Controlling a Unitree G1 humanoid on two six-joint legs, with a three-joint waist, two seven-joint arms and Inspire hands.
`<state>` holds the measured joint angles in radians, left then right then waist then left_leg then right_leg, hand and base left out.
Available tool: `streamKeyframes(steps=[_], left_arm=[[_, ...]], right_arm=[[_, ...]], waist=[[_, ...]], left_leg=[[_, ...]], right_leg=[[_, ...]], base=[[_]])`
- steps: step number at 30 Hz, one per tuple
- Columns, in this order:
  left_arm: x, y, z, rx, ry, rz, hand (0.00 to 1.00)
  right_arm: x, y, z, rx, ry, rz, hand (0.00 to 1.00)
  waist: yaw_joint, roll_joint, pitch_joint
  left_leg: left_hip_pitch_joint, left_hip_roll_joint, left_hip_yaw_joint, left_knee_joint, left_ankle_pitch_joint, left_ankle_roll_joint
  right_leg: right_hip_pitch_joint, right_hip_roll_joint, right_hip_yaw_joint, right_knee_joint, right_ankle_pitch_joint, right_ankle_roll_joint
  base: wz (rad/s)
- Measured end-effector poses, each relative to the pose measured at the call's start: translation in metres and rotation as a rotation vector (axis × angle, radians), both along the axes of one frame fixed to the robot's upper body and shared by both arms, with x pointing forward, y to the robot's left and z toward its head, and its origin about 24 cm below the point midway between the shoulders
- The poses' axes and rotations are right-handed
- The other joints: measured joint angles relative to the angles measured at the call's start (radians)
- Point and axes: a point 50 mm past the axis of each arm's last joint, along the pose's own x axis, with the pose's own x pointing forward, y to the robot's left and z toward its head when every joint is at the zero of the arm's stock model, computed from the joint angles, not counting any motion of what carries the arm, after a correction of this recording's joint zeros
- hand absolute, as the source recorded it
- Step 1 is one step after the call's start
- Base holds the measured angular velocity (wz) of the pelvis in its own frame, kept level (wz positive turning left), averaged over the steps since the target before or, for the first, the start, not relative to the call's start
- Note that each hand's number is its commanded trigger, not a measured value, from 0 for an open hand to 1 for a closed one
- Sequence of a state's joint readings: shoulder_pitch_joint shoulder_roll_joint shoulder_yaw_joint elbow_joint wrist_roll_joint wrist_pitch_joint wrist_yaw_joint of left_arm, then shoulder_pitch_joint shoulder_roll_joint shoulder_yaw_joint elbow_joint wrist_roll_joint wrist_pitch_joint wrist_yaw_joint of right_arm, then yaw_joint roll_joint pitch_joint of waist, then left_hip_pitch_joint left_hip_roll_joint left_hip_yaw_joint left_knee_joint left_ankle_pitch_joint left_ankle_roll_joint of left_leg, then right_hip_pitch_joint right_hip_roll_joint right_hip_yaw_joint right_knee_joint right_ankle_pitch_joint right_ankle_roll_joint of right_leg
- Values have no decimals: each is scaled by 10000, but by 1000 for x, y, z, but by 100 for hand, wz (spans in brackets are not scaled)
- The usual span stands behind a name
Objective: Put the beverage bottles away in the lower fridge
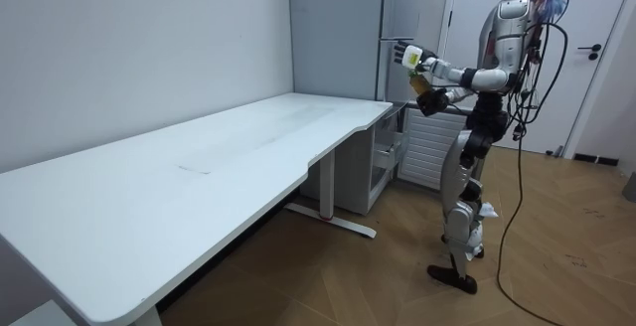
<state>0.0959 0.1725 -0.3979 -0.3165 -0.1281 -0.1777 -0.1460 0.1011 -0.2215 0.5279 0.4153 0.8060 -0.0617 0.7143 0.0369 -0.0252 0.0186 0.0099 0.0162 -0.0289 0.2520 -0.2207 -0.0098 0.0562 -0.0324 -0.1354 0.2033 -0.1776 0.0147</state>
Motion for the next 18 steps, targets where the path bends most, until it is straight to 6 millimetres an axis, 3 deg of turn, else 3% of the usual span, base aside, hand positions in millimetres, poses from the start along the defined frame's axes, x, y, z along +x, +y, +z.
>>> streamKeyframes(steps=[5, 10, 14, 18], left_arm=[[3, 13, 17, -185, -1001, 653, 0], [0, 22, 37, -915, -1977, 1703, 0], [-2, 49, 61, -1300, -3453, 3222, 0], [-5, 73, 73, -1177, -4630, 5109, 0]], right_arm=[[-1, -1, -1, -562, -244, 374, 100], [-4, -1, -3, -798, -276, 534, 100], [-14, -9, -9, -1024, 17, 376, 100], [-23, -21, -14, -1445, 237, 75, 100]], waist=[[1, -35, 4], [319, -59, 14], [571, 11, 32], [834, 150, 43]], left_leg=[[26, 2, -15, 11, 0, 0], [223, 2, -30, -38, 0, 0], [342, 2, -36, -123, -1, -2], [554, -7, -71, -146, 0, -5]], right_leg=[[43, 1, -28, -6, 0, 1], [251, 2, -48, -23, 0, 1], [431, 11, -51, -177, 6, -9], [620, 10, -73, -186, 6, -8]], base=[[0], [0], [0], [1]])
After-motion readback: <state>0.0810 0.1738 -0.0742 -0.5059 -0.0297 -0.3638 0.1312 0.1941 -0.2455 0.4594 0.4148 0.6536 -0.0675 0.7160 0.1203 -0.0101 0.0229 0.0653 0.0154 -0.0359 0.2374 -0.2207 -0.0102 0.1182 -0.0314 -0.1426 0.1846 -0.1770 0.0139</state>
